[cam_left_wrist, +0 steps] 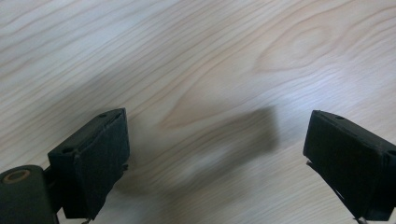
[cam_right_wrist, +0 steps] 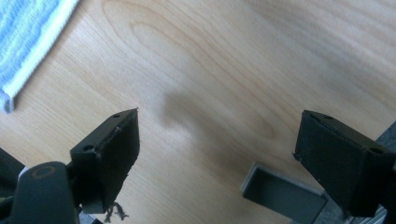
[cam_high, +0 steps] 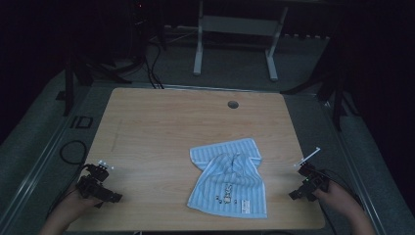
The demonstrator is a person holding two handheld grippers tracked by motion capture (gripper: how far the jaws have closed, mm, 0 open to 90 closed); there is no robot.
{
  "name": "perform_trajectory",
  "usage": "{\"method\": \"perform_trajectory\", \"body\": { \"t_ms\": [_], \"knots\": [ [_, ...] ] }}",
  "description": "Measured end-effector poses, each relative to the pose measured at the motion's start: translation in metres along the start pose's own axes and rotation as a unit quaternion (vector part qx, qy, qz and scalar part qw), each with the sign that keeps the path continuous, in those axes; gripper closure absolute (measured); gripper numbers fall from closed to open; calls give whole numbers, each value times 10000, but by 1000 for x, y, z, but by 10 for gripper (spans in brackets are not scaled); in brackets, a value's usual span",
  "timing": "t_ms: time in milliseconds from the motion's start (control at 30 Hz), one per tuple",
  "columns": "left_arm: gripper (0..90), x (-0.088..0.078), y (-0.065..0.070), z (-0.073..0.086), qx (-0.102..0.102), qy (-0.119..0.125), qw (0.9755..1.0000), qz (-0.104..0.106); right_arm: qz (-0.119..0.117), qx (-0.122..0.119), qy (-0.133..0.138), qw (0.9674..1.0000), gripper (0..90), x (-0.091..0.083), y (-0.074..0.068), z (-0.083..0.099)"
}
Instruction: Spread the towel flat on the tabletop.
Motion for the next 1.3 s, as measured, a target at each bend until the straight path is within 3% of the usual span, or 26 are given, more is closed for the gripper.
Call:
{"method": "perform_trajectory", "body": {
  "t_ms": [133, 433, 500, 633, 733, 767, 833, 900, 933, 1033, 1100, 1200, 1300],
  "knots": [
    [73, 1, 14, -11, 210, -27, 9997, 85, 17, -252, -13, 9997, 138, 0, -4, -7],
    [73, 6, 48, -37, 684, -87, 9974, 208, -118, -430, 292, 9986, 134, -2, -11, -29],
    [73, 7, 56, -43, 784, -112, 9966, 226, -210, -463, 289, 9983, 135, -2, -12, -34],
    [73, 10, 69, -52, 920, -122, 9954, 251, -177, -551, 245, 9980, 138, -2, -13, -43],
    [74, 15, 86, -64, 1166, -132, 9930, 130, -197, -599, 356, 9974, 138, -4, -16, -55],
    [80, 19, 98, -70, 1288, -165, 9914, 146, -175, -672, 396, 9968, 140, -4, -18, -60],
    [80, 20, 103, -73, 1350, -180, 9905, 165, -107, -726, 390, 9965, 154, -5, -19, -62],
    [80, 23, 118, -82, 1512, -187, 9879, 276, -114, -755, 595, 9953, 218, -10, -18, -67],
    [80, 23, 118, -82, 1512, -187, 9879, 276, -132, -757, 627, 9951, 226, -10, -18, -69],
    [80, 24, 133, -92, 1642, -178, 9858, 305, -121, -805, 588, 9949, 227, -8, -20, -74],
    [131, 24, 143, -100, 1793, -153, 9834, 249, -128, -926, 549, 9941, 269, -4, -23, -81],
    [132, 24, 158, -112, 1939, -151, 9803, 338, -155, -994, 550, 9934, 293, -3, -26, -87],
    [143, 25, 171, -125, 2004, -134, 9786, 448, -144, -1095, 593, 9921, 402, -1, -30, -99]
  ]
}}
Point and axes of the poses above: each handheld gripper's, and its own axes: x roughly forward along the jaws, z roughly out of its underside, y roughly to its right, the point moved 1 cm from there along x, roughly forward along the jaws, and after that the axes turned 10 degrees about -x, right-handed, at the moved point
